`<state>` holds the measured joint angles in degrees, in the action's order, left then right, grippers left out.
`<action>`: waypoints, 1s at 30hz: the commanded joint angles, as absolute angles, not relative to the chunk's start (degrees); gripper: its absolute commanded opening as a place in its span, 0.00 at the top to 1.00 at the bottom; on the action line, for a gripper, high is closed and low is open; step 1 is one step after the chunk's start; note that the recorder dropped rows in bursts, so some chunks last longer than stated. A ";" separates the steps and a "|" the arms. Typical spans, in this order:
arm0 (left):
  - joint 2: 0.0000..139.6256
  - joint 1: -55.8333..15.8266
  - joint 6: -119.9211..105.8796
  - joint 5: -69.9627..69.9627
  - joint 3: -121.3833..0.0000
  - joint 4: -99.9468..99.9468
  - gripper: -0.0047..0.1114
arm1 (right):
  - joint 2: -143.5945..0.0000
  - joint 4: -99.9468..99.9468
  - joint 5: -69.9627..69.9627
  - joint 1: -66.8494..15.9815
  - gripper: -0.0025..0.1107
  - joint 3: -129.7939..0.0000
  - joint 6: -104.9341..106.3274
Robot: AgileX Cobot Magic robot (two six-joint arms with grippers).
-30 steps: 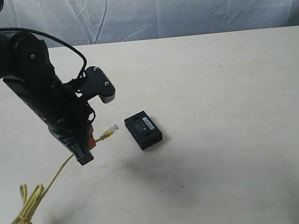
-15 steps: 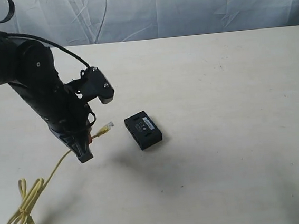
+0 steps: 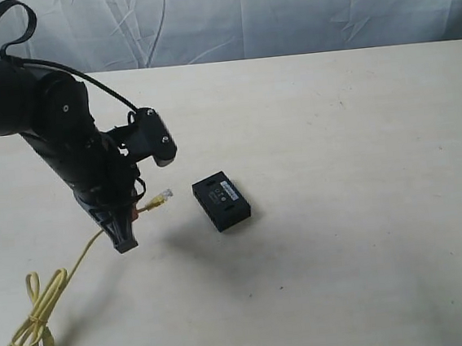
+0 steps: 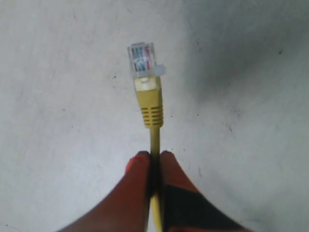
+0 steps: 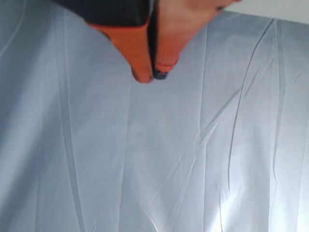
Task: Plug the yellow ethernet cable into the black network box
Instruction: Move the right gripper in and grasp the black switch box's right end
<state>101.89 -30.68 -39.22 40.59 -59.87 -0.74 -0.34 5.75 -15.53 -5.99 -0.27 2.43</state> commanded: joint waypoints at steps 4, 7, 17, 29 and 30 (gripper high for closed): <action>102.03 -30.54 -40.07 37.15 -58.11 1.29 0.96 | 0.00 -2.34 -13.80 -5.77 0.98 -0.46 1.45; 102.03 -31.54 -41.13 36.82 -57.69 2.16 0.96 | -0.81 -4.54 -1.75 -5.77 0.98 -4.08 1.45; 102.03 -33.80 -41.13 34.47 -57.69 4.81 0.96 | -25.70 -3.68 20.91 -5.77 0.98 -24.97 1.58; 102.03 -33.80 -41.02 34.33 -57.69 4.54 0.96 | -69.27 -39.31 38.46 -5.77 0.98 -47.16 30.41; 102.03 -33.80 -40.89 34.33 -57.69 4.35 0.96 | -71.39 -41.37 39.09 -5.77 0.98 -47.70 32.80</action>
<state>101.89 -33.47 -41.13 34.69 -57.91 4.72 -65.16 -34.22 36.68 -5.99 -45.89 25.32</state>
